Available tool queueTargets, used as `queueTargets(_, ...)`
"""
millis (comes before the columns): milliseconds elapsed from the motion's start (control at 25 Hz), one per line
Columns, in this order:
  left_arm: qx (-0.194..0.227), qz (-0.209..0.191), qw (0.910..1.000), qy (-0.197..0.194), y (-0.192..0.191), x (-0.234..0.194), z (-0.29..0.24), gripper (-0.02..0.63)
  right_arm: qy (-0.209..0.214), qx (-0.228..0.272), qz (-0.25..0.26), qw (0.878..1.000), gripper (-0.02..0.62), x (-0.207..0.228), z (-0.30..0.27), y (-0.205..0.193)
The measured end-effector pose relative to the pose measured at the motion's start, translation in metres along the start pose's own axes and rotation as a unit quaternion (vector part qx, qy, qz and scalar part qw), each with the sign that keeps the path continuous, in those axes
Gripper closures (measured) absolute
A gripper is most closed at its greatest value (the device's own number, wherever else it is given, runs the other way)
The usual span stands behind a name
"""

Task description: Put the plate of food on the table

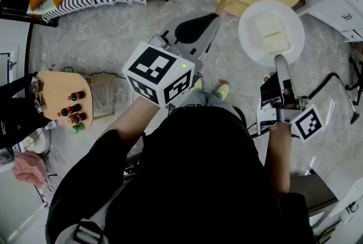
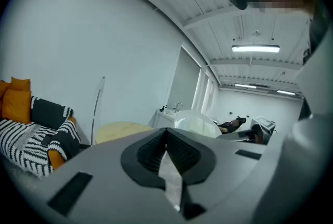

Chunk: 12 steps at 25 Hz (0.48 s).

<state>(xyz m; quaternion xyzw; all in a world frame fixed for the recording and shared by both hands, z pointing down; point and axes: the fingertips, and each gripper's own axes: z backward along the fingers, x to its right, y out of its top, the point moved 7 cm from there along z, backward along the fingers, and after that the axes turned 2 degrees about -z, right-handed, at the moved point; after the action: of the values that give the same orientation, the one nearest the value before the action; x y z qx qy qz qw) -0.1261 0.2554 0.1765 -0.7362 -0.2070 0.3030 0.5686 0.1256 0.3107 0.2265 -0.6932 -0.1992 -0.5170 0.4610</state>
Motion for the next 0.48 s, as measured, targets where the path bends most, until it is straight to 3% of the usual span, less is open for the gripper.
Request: queueTargets(480,0.014,0.008,0.9996,-0.025,0.007,0.0,-0.003,0.598,-0.008,-0.003,0.025,1.0,0.578,-0.013,-0.006,-0.005)
